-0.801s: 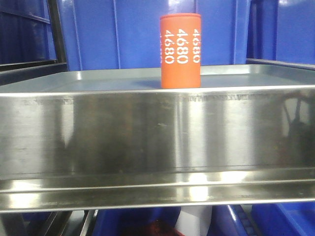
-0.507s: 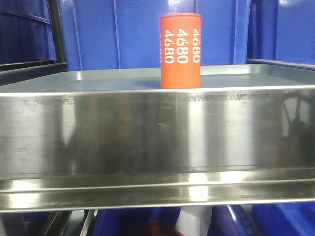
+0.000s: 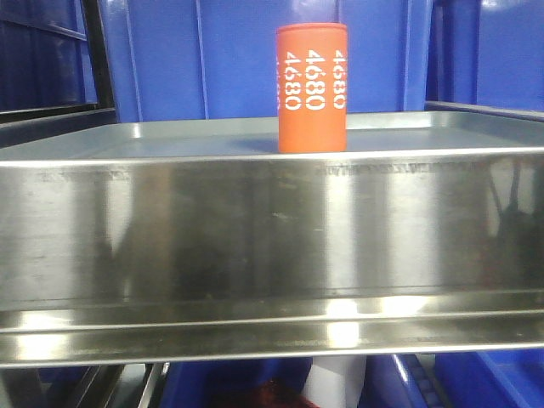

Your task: Grab orange capacitor from left shelf to right conveyor

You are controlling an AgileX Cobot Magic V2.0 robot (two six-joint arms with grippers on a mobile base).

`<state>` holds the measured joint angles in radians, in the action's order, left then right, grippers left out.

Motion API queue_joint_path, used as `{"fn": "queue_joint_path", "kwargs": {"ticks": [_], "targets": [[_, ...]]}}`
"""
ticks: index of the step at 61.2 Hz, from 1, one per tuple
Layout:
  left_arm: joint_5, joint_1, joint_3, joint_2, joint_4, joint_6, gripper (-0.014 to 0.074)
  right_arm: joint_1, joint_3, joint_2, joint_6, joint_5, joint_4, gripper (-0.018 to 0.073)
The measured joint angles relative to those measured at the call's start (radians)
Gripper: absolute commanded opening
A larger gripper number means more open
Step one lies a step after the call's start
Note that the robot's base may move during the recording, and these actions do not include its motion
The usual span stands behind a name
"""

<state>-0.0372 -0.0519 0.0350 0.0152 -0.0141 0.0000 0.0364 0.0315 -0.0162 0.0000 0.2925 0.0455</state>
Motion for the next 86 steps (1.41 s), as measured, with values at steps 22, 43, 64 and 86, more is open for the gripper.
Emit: {"fn": "queue_joint_path", "kwargs": {"ticks": [22,43,64,86], "targets": [[0.0,0.0,0.0,0.0,0.0,0.0,-0.0126,-0.004,-0.278,0.041,0.024,-0.098,0.031,0.0055],[0.0,0.0,0.0,0.0,0.0,0.0,-0.0126,-0.164,-0.742,0.44,0.02,-0.519,0.006,0.0055],[0.0,0.0,0.0,0.0,0.0,0.0,-0.0126,-0.455,-0.973,0.875,-0.02,-0.605,0.015,0.0543],[0.002,0.0,0.0,0.0,0.0,0.0,-0.0126,-0.612,-1.057,1.219,-0.021,-0.597,0.108,0.0626]]}}
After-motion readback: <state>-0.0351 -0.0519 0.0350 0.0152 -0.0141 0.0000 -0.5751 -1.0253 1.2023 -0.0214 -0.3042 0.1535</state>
